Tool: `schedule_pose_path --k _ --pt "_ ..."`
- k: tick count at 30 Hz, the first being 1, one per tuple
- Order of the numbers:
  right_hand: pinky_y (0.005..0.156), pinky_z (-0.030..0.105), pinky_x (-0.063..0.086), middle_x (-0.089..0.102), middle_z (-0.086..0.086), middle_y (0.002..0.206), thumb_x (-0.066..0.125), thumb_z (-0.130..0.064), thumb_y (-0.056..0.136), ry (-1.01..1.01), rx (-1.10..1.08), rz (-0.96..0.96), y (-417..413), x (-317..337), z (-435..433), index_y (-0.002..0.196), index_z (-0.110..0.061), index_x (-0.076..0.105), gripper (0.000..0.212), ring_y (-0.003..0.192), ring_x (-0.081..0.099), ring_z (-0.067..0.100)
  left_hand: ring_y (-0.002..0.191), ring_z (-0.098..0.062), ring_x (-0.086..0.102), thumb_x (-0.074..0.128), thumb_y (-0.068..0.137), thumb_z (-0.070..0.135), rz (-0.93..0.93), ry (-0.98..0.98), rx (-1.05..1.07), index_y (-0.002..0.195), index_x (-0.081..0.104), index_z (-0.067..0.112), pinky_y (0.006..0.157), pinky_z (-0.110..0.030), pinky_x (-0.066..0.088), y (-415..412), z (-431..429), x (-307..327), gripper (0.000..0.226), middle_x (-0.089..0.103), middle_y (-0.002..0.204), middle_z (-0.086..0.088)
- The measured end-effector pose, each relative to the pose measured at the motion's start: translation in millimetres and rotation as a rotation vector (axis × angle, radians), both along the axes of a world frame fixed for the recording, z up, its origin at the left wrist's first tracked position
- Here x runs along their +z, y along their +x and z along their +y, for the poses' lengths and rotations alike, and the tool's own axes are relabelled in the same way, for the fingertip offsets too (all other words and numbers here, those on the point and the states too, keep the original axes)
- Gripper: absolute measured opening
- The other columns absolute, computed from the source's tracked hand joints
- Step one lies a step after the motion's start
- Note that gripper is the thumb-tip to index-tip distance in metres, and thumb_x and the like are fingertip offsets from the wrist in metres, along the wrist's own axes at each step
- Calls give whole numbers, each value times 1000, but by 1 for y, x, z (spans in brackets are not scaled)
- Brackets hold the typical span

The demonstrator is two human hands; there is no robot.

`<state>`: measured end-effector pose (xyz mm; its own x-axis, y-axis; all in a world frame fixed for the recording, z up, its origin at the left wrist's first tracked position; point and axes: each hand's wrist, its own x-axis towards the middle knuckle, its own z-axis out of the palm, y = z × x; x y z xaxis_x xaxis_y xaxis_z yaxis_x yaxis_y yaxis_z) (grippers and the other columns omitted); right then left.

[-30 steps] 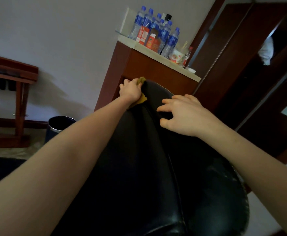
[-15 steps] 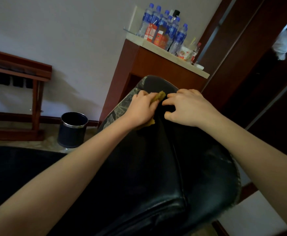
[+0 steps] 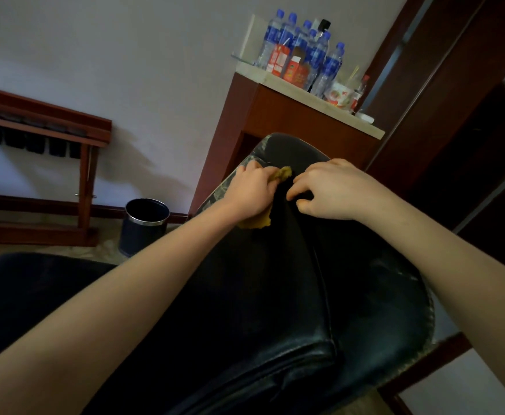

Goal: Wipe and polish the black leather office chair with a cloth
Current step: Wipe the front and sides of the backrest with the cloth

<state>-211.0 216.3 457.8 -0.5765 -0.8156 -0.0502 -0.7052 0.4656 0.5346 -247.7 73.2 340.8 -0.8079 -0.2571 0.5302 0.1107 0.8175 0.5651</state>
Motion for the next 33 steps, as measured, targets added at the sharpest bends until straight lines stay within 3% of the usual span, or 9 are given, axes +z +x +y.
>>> schedule_pose_path --k 6,11,17,25,29,33 --pt "107 40 25 55 -4 130 44 -33 94 14 -8 -12 -6 0 -1 126 -37 55 34 125 41 19 113 -35 42 34 98 31 -110 71 54 126 52 22 92 -43 33 -47 -26 9 34 52 120 -14" --pt "109 39 21 54 -6 131 44 -32 94 11 8 -10 -8 0 -2 128 -38 52 36 127 39 16 121 -36 37 30 100 32 -129 200 141 128 50 21 99 -44 31 -66 -36 6 36 49 125 -18" --pt "110 36 15 52 -12 133 45 -31 95 19 27 -24 -8 -2 -3 130 -40 50 36 129 36 11 128 -40 27 23 101 40 -129 509 196 138 36 16 107 -47 23 -51 -32 -25 46 33 137 -21" --pt "112 35 14 46 -14 140 45 -33 96 47 28 -43 -3 3 -9 131 -41 49 36 132 34 10 129 -43 26 26 101 38 -198 631 254 133 40 12 108 -49 22 -14 -27 -66 44 29 139 -22" --pt "111 36 16 42 -15 143 44 -37 96 90 28 -47 -3 -2 -8 131 -42 48 36 134 33 10 128 -39 28 28 101 38 -152 687 184 129 45 15 106 -44 24 3 -5 -63 40 32 136 -20" --pt "113 37 11 32 -14 150 39 -44 97 158 30 -54 -1 -2 -9 137 -44 39 40 139 25 9 121 -27 28 20 98 45 10 615 57 130 45 24 100 -36 23 8 13 -45 46 33 134 -10"
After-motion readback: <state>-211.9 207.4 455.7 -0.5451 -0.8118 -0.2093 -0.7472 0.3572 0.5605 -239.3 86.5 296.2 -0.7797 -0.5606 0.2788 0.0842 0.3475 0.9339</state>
